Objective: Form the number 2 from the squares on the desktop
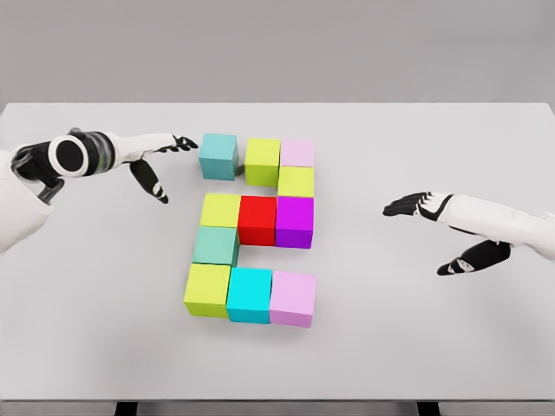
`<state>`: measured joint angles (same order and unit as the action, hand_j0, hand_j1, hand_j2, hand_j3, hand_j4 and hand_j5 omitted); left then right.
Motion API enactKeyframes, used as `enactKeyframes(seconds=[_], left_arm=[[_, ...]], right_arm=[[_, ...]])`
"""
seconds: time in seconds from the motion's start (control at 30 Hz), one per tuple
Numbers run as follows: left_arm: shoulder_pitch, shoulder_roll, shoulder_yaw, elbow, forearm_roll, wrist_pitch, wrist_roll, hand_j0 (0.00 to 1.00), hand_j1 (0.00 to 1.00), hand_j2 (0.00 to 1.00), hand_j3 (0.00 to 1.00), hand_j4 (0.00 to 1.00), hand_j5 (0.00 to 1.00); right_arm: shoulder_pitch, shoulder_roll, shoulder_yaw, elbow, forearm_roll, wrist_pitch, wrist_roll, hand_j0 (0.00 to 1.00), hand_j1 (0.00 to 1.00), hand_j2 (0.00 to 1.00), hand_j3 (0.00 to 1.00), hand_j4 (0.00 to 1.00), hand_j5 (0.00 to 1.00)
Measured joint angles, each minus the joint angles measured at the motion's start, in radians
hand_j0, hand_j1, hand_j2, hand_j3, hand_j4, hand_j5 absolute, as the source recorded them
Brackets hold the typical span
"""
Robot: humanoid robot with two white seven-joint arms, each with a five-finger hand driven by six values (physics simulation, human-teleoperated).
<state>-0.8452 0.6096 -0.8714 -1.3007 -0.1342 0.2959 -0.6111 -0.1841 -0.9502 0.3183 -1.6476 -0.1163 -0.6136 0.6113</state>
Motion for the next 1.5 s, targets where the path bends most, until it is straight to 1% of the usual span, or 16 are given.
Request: enactKeyframes(seconds=[0.5, 1.5], left_arm=[[0.005, 0.005, 0.002, -0.011, 0.009, 0.0, 0.0, 1.0, 1.0, 1.0, 1.0, 1.0, 1.0], [0.017, 0.003, 0.0, -0.03, 0.005, 0.0, 0.0, 1.0, 1.0, 1.0, 1.0, 1.0, 1.0]], right_arm=[[0.002, -0.003, 0.005, -0.02, 0.0, 0.0, 0.0, 1.0, 1.0, 1.0, 1.0, 1.0, 1.0], [0.003, 0.002, 0.007, -0.024, 0.0, 0.0, 0.0, 1.0, 1.0, 1.0, 1.0, 1.0, 1.0]])
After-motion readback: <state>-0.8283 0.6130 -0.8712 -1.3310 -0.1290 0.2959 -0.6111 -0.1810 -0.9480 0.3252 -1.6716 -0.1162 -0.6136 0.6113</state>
